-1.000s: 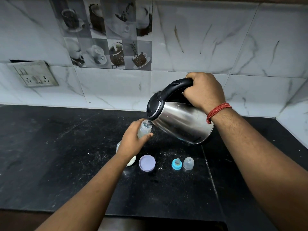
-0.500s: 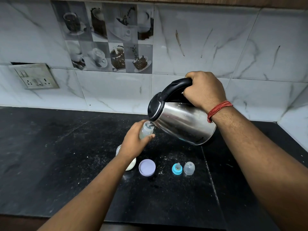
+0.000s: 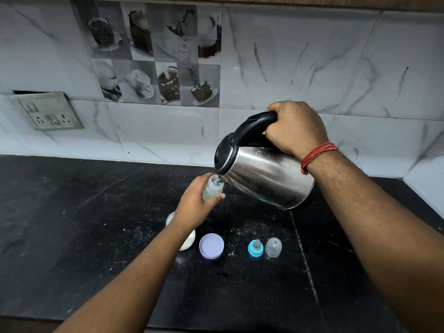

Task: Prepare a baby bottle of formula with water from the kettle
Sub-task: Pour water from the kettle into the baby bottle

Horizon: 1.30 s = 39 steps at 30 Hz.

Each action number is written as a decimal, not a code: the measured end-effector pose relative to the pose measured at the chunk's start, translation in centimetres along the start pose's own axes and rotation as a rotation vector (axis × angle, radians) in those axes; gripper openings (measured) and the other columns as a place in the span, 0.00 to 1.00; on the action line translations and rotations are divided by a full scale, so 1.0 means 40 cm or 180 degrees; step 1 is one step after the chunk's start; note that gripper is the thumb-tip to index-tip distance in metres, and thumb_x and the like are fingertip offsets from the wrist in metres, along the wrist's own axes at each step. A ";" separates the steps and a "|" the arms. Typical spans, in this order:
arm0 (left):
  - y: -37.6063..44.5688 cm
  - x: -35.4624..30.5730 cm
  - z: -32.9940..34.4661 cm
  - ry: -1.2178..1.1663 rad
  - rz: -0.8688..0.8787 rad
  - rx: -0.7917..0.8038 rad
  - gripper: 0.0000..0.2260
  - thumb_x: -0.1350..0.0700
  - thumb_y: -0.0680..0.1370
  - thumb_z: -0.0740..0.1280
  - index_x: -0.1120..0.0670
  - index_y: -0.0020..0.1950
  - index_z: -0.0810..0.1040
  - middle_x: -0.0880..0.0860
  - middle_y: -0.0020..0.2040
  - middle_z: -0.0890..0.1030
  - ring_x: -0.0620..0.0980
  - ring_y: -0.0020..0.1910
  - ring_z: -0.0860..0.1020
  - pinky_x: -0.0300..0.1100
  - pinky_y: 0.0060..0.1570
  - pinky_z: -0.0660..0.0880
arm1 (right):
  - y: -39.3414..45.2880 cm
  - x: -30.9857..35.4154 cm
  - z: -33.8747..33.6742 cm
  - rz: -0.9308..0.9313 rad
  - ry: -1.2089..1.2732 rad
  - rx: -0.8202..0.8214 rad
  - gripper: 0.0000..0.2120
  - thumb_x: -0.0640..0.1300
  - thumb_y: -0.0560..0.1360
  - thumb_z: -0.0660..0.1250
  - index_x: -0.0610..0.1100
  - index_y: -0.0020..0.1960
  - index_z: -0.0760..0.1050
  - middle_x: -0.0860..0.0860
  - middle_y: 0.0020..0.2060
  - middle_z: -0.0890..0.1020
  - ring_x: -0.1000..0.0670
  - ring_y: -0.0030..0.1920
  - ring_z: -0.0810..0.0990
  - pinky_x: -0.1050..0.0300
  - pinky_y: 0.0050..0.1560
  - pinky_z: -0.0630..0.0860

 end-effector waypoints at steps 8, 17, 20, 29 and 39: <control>0.016 0.010 0.009 -0.0048 -0.0045 0.0060 0.25 0.49 0.76 0.76 0.48 0.71 0.74 0.46 0.63 0.78 0.46 0.60 0.77 0.45 0.62 0.75 | 0.019 -0.009 0.015 -0.0022 0.0016 0.0015 0.09 0.35 0.65 0.61 0.46 0.40 0.76 0.50 0.31 0.75 0.43 0.39 0.73 0.54 0.45 0.63; 0.024 0.029 0.014 -0.0358 -0.0114 0.0057 0.22 0.50 0.76 0.76 0.46 0.68 0.76 0.44 0.62 0.80 0.44 0.60 0.79 0.48 0.63 0.77 | 0.047 -0.094 0.072 0.0452 0.0734 0.0252 0.08 0.33 0.62 0.62 0.46 0.35 0.74 0.49 0.30 0.77 0.45 0.34 0.75 0.57 0.31 0.66; 0.022 0.033 0.012 -0.0567 -0.0162 0.0043 0.20 0.51 0.76 0.76 0.44 0.66 0.76 0.43 0.60 0.81 0.43 0.60 0.80 0.51 0.64 0.77 | 0.044 -0.142 0.101 0.0713 0.1136 0.0364 0.10 0.30 0.62 0.65 0.45 0.33 0.74 0.49 0.27 0.75 0.48 0.32 0.73 0.58 0.31 0.65; 0.021 0.054 0.004 -0.0999 -0.0402 -0.0037 0.17 0.51 0.77 0.75 0.39 0.63 0.76 0.42 0.57 0.83 0.44 0.58 0.81 0.50 0.63 0.78 | -0.019 -0.271 0.263 0.1571 0.2451 0.0426 0.11 0.29 0.55 0.67 0.42 0.32 0.73 0.50 0.27 0.70 0.47 0.32 0.69 0.54 0.36 0.67; 0.008 0.060 -0.013 -0.1163 -0.0565 -0.0036 0.16 0.53 0.79 0.74 0.38 0.62 0.74 0.38 0.55 0.82 0.39 0.55 0.81 0.32 0.54 0.77 | -0.081 -0.311 0.464 0.2286 0.3341 0.0324 0.19 0.23 0.57 0.64 0.43 0.38 0.79 0.46 0.35 0.78 0.45 0.42 0.77 0.54 0.41 0.74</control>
Point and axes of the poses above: each hand's wrist, its own y-axis towards the middle knuckle, its own z-axis out of the palm, x = y × z, the point moved 4 cm from there along y, towards the middle knuckle
